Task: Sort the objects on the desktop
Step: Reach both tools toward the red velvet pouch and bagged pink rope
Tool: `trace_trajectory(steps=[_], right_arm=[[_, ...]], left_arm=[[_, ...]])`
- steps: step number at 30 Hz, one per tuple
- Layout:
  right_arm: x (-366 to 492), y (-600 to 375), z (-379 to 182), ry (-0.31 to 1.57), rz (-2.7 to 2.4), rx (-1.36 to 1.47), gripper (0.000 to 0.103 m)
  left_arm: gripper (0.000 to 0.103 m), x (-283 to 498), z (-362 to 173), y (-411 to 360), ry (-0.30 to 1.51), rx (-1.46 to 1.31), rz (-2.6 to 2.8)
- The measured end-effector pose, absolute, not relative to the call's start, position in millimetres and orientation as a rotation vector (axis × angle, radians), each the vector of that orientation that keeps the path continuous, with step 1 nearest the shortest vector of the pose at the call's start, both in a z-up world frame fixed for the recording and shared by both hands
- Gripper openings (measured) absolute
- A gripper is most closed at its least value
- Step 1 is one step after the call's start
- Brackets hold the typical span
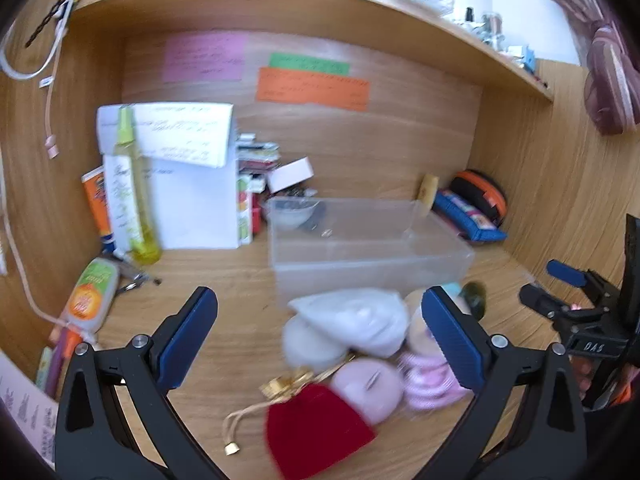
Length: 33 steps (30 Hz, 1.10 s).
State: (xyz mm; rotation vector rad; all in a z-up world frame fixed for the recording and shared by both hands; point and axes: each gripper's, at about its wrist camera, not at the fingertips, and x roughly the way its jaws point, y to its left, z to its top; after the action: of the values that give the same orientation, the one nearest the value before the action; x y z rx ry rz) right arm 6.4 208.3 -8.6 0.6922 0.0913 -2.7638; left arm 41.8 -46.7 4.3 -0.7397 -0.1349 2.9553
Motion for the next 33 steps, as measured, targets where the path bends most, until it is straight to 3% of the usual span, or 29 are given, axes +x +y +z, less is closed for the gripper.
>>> trace_trajectory(steps=[10, 22, 27, 33], right_arm=[[6.7, 201.5, -50.4, 0.033, -2.678, 0.885, 0.103], [1.0, 179.3, -69.0, 0.031, -2.522, 1.026, 0.103], [-9.4, 169.6, -79.6, 0.056, -2.482, 1.09, 0.103], [-13.4, 157.3, -85.5, 0.081, -2.412, 1.118, 0.103]], left_arm=[[0.103, 65.0, -35.6, -41.9, -0.006, -0.859, 2.959], [0.103, 46.8, -77.0, -43.5, -0.151, -1.081, 2.787], [0.103, 42.0, -88.7, -39.8, -0.104, -1.139, 2.791], [0.103, 30.3, -93.0, -52.8, -0.179, -1.186, 2.798]])
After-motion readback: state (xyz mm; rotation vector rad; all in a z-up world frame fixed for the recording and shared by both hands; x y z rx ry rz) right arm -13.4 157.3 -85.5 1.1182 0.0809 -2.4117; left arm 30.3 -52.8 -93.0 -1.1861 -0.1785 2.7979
